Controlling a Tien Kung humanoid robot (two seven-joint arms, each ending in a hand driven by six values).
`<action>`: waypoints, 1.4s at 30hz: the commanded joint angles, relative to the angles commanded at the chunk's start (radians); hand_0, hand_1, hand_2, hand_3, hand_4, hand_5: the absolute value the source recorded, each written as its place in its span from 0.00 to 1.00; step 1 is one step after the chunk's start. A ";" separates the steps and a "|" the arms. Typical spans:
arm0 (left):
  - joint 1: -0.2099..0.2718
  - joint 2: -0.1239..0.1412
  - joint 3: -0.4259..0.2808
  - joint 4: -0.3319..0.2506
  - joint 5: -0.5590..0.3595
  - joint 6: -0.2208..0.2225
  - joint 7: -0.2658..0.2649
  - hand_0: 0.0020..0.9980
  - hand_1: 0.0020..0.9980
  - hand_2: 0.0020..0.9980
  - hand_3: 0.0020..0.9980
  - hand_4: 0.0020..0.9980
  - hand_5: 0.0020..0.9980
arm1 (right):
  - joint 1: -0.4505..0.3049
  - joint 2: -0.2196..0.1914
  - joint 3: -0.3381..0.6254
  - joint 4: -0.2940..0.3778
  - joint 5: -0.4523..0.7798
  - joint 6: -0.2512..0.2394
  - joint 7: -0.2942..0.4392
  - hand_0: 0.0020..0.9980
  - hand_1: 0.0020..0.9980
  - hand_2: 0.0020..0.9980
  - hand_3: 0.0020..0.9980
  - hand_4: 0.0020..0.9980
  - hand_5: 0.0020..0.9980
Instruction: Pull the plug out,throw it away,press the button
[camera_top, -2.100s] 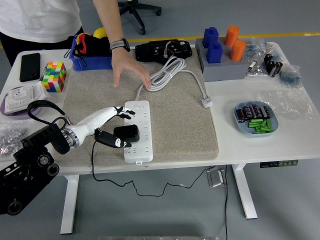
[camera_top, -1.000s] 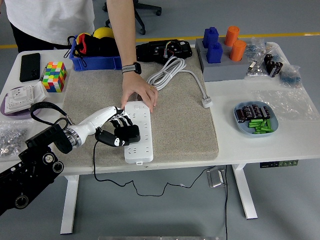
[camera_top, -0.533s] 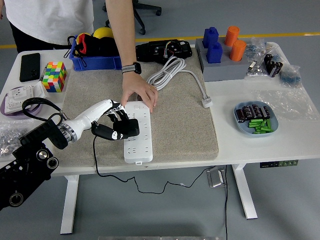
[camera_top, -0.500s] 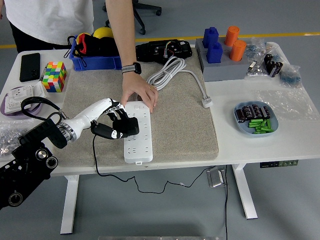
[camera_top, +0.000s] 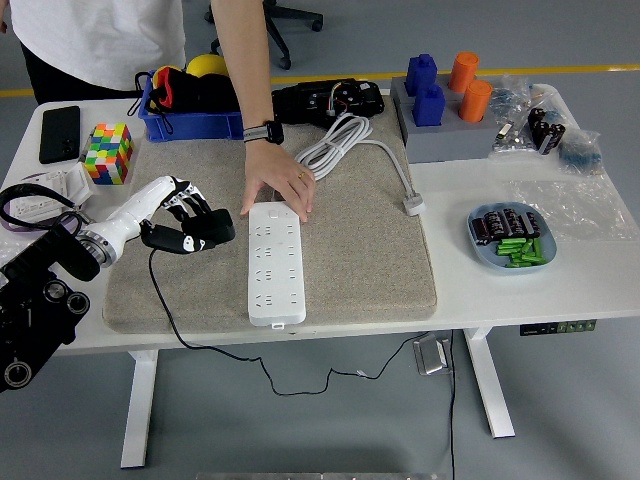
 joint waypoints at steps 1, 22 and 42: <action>-0.001 -0.002 0.000 0.016 0.002 -0.001 0.000 0.51 0.31 0.31 0.49 0.71 0.00 | -0.001 0.000 0.000 -0.001 -0.001 0.000 0.000 0.77 0.74 0.74 0.74 0.78 0.69; 0.006 -0.016 -0.015 0.041 0.016 -0.018 0.011 0.61 0.55 0.53 0.61 0.88 0.00 | -0.004 0.007 0.007 0.001 -0.002 0.001 0.000 0.77 0.74 0.73 0.74 0.78 0.69; -0.045 -0.002 -0.002 -0.027 0.000 -0.029 0.042 0.63 0.58 0.56 0.65 0.93 0.00 | 0.002 0.008 0.016 0.001 -0.002 0.000 0.000 0.77 0.74 0.73 0.74 0.78 0.69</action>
